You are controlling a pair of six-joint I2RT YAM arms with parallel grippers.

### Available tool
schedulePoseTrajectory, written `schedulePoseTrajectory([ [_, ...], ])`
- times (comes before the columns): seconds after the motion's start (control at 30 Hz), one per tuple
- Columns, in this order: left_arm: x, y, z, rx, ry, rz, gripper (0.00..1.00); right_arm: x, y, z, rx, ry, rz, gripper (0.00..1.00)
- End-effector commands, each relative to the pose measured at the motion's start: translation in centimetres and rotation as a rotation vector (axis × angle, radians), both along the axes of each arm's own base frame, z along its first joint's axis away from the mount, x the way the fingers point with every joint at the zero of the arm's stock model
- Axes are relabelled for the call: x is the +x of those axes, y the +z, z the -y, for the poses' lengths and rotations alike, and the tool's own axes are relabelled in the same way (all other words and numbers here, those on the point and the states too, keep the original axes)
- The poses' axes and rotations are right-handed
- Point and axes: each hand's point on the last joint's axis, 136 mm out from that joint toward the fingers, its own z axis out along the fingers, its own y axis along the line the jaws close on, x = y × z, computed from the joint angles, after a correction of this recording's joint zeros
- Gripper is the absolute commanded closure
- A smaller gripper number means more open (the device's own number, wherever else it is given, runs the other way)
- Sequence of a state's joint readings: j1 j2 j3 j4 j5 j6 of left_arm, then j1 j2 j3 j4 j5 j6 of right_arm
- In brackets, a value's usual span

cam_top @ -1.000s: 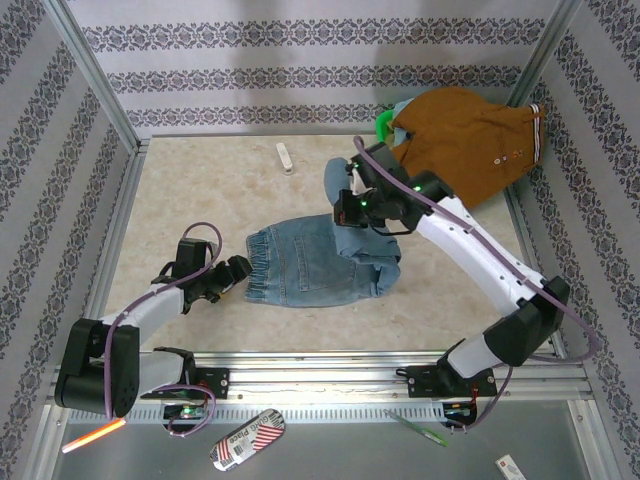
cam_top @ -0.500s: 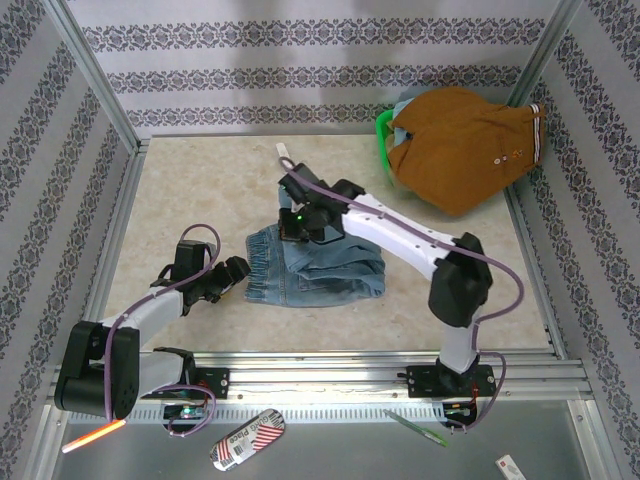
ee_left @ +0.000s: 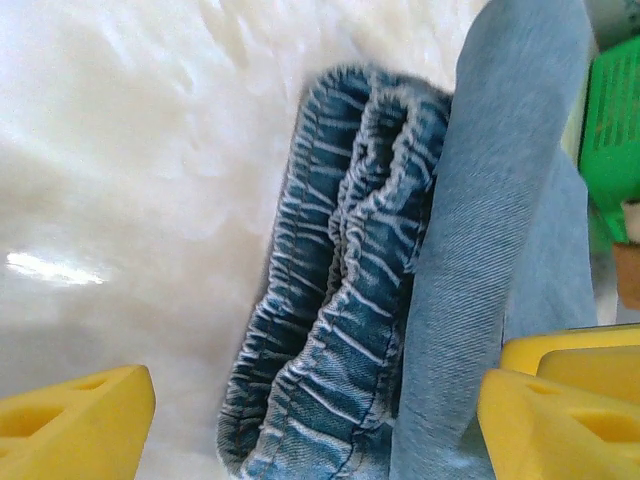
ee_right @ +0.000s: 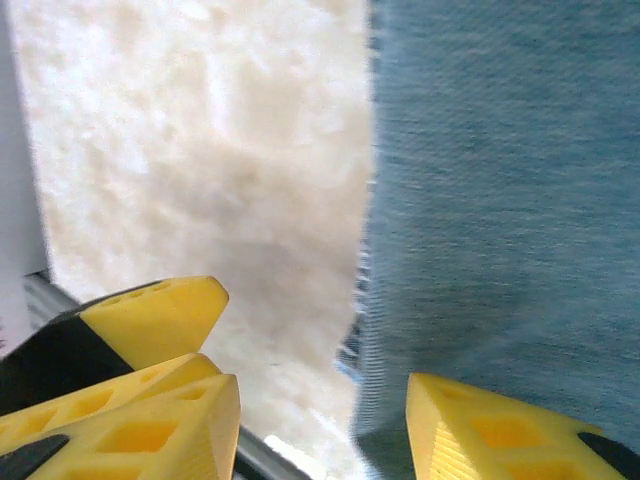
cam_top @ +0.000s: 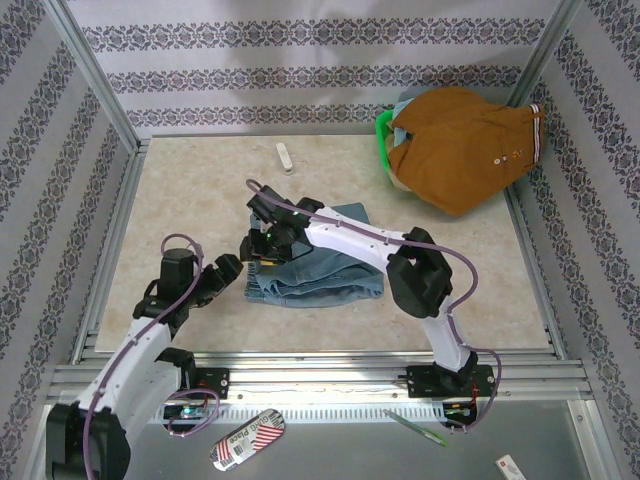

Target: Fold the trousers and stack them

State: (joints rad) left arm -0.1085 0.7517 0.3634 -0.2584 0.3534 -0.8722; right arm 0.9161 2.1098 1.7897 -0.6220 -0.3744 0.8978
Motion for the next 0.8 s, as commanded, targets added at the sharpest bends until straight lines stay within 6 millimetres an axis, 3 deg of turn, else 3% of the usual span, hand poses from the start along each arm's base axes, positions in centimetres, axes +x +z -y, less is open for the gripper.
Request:
schedulePoseTrajectory([
  [0.0,-0.5,3.5,-0.1,0.002,0.000,0.043,0.15,0.0,1.3,-1.4,0.131,-0.028,-0.043,0.50],
  [0.1,-0.4,4.6,-0.1,0.002,-0.005,0.058,0.16,0.4,3.9,-0.3,0.190,-0.039,-0.011,0.49],
  [0.17,0.1,5.5,0.3,-0.011,-0.022,0.072,0.17,0.9,5.7,1.6,0.203,-0.060,0.039,0.49],
  [0.27,1.3,7.4,1.1,-0.007,-0.076,0.096,0.19,1.9,7.5,6.4,0.173,-0.121,0.122,0.54],
  [0.37,2.7,9.1,2.2,0.026,-0.136,0.112,0.21,2.7,7.5,12.0,0.126,-0.211,0.176,0.69],
  [0.5,4.5,10.6,5.4,0.094,-0.234,0.133,0.22,2.7,5.5,17.5,0.057,-0.296,0.184,0.95],
  [0.63,6.1,10.9,9.5,0.137,-0.326,0.155,0.22,1.9,2.7,19.9,-0.002,-0.328,0.162,0.99],
  [0.77,6.7,8.6,12.5,0.096,-0.380,0.137,0.22,0.2,-2.1,19.8,-0.011,-0.333,0.078,1.00],
])
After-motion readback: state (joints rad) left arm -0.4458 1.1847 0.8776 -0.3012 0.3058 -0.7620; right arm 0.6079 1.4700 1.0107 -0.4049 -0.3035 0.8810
